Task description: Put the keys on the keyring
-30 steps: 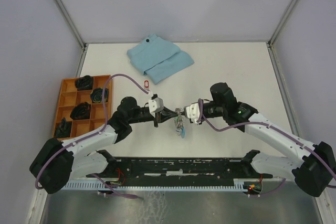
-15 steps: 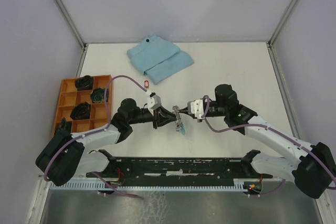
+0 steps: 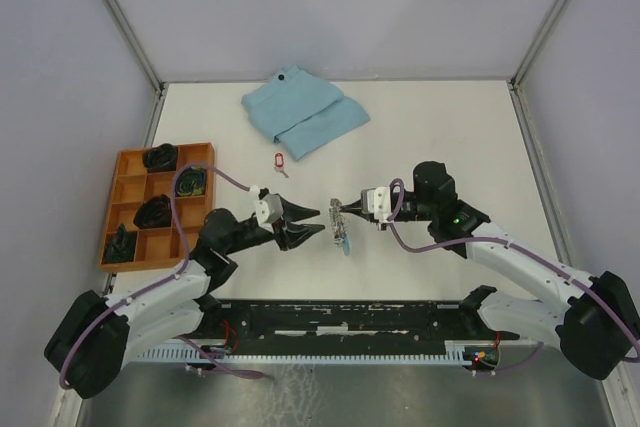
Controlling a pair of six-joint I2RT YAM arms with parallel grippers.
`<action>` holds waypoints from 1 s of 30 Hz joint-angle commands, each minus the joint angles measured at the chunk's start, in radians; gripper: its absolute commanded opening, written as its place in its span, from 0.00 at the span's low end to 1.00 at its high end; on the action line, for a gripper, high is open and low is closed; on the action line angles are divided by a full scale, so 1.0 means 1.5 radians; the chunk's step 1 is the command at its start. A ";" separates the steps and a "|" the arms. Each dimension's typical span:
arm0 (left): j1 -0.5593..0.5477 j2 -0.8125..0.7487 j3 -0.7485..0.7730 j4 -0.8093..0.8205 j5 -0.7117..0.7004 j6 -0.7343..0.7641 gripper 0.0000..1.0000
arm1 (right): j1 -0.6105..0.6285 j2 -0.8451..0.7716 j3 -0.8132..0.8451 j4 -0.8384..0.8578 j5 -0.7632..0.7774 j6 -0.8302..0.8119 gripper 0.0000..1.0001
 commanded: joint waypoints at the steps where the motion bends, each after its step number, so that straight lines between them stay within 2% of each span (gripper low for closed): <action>1: 0.003 -0.042 0.007 0.042 -0.028 0.081 0.46 | -0.002 -0.010 0.006 0.051 -0.017 0.010 0.01; 6: 0.002 0.014 0.039 0.087 0.009 0.100 0.45 | -0.003 -0.008 0.007 0.056 -0.021 0.017 0.01; 9: 0.002 0.041 0.058 0.090 0.012 0.119 0.39 | -0.004 -0.009 0.006 0.057 -0.025 0.019 0.01; 17: 0.002 0.079 0.092 0.092 0.022 0.129 0.35 | -0.003 -0.014 0.005 0.051 -0.038 0.020 0.01; 26: 0.002 0.133 0.114 0.078 0.079 0.097 0.09 | -0.003 -0.019 0.006 0.066 -0.045 0.032 0.01; 30: -0.001 0.154 0.119 0.074 0.096 0.073 0.04 | -0.003 -0.017 0.005 0.086 -0.049 0.046 0.01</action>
